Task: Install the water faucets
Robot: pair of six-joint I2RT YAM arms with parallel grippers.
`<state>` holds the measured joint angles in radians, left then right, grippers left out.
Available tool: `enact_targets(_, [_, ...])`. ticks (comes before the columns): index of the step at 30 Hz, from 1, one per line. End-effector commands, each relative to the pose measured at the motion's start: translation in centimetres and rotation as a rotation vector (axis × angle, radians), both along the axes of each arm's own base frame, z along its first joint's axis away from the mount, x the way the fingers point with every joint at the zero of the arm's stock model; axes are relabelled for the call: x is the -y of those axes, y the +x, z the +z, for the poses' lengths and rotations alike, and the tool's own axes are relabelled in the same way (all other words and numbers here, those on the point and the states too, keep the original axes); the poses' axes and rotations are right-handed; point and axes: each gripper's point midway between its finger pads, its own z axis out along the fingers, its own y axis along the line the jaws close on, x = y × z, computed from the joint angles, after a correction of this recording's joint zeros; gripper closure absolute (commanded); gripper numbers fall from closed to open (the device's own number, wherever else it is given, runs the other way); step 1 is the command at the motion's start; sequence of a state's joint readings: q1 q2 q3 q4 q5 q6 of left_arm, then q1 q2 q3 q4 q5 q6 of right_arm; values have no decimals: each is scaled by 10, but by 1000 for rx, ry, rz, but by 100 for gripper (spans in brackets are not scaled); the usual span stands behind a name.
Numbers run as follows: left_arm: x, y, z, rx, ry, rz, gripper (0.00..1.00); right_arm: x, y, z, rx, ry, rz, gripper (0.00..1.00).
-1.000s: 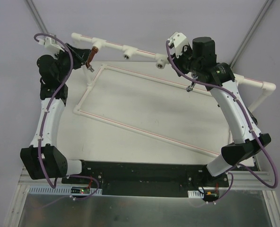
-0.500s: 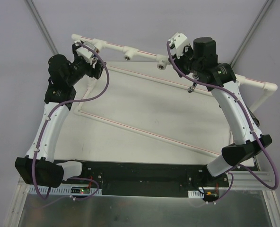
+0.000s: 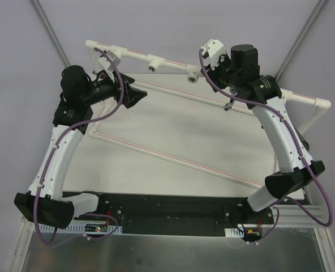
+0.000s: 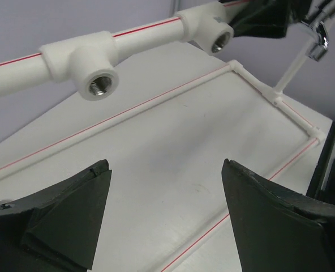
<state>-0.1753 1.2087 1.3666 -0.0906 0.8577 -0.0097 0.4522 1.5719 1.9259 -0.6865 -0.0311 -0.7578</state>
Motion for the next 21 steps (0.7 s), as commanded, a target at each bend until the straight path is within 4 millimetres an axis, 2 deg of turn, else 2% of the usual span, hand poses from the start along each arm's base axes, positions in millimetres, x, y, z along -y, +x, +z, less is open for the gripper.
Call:
enact_targets(1, [-32, 16, 53, -67, -198, 318, 18, -6, -1, -43, -160, 20, -50, 100])
enact_targets(3, [-60, 29, 57, -152, -315, 540, 18, -7, -2, -42, -160, 22, -52, 100])
enact_targets(5, [-92, 33, 50, -246, -414, 747, 18, -7, -2, -42, -160, 22, -50, 100])
enact_targets(9, [-133, 20, 34, -335, -600, 957, 18, -7, -3, -44, -162, 19, -47, 100])
enact_targets(11, [-146, 15, 25, -358, -651, 1008, 18, -7, -3, -44, -162, 20, -46, 100])
enact_targets(14, [-155, 20, 14, -414, -709, 1011, 18, -8, -3, -43, -161, 24, -44, 100])
enact_targets(19, [-135, 46, 10, -430, -749, 875, 17, -9, -4, -43, -163, 27, -37, 100])
enact_targets(21, [-129, 58, 20, -378, -767, 815, 19, -10, -5, -42, -161, 32, -34, 100])
